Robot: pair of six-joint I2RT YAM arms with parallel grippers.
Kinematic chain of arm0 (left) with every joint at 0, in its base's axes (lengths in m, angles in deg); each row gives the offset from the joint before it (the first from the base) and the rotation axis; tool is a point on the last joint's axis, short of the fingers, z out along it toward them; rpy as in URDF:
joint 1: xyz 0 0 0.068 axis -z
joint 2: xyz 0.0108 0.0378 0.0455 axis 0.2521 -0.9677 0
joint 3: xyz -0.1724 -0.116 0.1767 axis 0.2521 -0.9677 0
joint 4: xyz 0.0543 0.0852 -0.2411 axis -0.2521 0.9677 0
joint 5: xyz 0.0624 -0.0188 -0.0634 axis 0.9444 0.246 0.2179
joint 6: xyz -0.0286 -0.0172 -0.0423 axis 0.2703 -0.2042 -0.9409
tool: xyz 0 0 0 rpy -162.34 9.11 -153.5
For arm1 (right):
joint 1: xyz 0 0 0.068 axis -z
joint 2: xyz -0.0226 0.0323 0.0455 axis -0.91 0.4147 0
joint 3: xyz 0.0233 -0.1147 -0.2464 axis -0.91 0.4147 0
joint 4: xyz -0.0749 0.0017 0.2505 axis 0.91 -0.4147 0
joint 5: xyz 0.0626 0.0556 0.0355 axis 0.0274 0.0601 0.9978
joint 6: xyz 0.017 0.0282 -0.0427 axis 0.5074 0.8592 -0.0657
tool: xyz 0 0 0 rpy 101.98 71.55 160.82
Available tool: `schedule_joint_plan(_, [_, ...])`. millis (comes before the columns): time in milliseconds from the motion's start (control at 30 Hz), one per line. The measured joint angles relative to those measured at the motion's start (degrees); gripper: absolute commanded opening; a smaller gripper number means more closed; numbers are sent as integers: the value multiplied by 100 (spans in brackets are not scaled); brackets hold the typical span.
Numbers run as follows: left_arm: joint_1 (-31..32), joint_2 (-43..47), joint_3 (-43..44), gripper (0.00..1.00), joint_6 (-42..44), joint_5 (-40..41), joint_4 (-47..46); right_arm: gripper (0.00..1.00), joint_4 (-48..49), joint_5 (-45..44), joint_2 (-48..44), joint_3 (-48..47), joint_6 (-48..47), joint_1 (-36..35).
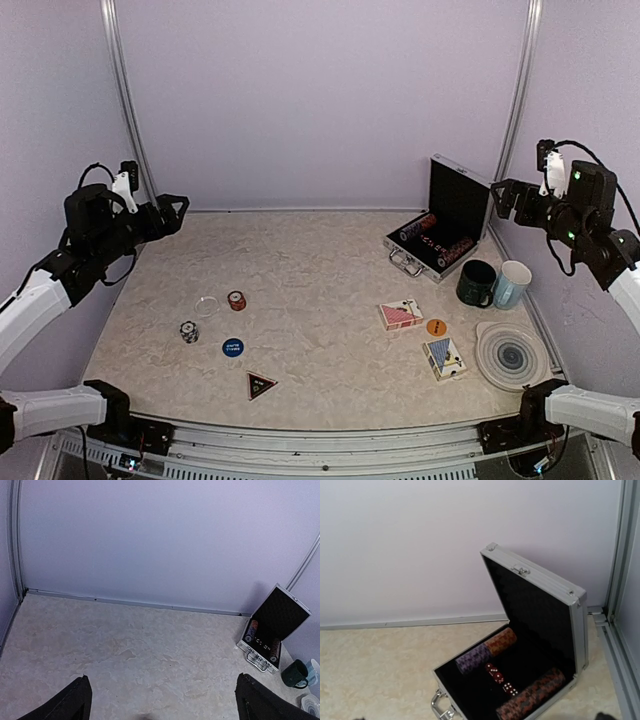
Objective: Pack up texas hold em set
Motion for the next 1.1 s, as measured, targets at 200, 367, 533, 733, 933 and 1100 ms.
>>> schedule_joint_plan(200, [-31,-15,-44,99,-24,-63,-4,99,-9,4,114,-37,225,-4])
schedule_joint_plan(367, [-44,-33,-55,99,-37,-85,-2,99,588,463,-369,570,271,-4])
schedule_joint_plan(533, [-72,-44,-59,99,-44,-83,-4,99,837,776,-297,669,170,-4])
schedule_joint_plan(733, [-133,-164,-83,99,-109,-208,-9,99,815,855,1176,262,138,-4])
schedule_joint_plan(933, [-111,-133,-101,99,-170,87,166,99,551,776,2260,-26,192,-70])
schedule_joint_plan(1100, [289,81,-103,99,-44,627,518,99,232,839,3386,-1165,144,-177])
